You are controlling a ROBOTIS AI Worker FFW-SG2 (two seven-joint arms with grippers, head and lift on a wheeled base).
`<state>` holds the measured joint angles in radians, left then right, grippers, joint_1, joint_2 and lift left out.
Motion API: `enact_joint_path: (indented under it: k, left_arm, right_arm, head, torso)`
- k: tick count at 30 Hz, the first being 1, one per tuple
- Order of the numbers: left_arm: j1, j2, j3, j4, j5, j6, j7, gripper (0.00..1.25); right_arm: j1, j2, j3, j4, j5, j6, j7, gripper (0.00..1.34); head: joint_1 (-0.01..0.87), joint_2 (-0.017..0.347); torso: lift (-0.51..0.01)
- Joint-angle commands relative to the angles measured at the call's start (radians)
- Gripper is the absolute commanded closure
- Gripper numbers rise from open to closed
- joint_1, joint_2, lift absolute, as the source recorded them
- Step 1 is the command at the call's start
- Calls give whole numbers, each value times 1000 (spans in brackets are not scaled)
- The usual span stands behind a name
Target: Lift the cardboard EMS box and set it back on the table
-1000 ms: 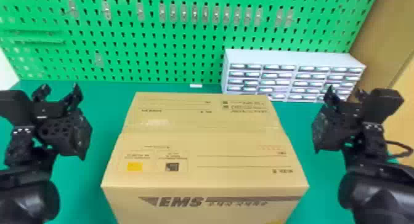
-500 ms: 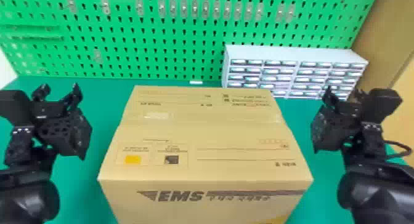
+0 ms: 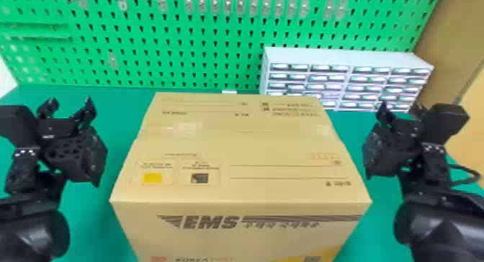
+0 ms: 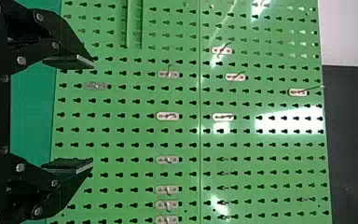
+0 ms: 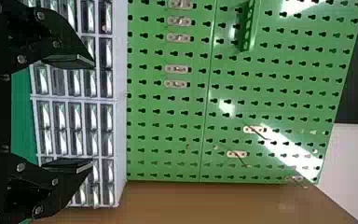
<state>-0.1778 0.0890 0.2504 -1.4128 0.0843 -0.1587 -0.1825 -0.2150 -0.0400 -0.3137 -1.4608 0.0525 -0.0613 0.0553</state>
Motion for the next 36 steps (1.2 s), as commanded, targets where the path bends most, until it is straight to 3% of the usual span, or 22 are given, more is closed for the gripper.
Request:
enact_joint_path:
  k: [1,29,33,36]
  left_arm:
    - [1,0,1,0,0,-1,0,496]
    - [1,0,10,0,0,1,0,495]
    - [1,0,10,0,2,1,0,495]
    - [1,0,7,0,5,1,0,495]
  right_arm:
    - [-3,0,7,3,-3,0,0,510]
    - [-7,0,11,14,-11,0,0,452]
    - [-3,-5,15,31,-53,-5,1,449]
    - [5,-23,25,63,-95,-43,1,449]
  head:
    - [678,-15]
    - [678,-15]
    - [678,-15]
    - [678,-15]
  torso:
    - [-75]
    - [-95]
    - [-95]
    - [-95]
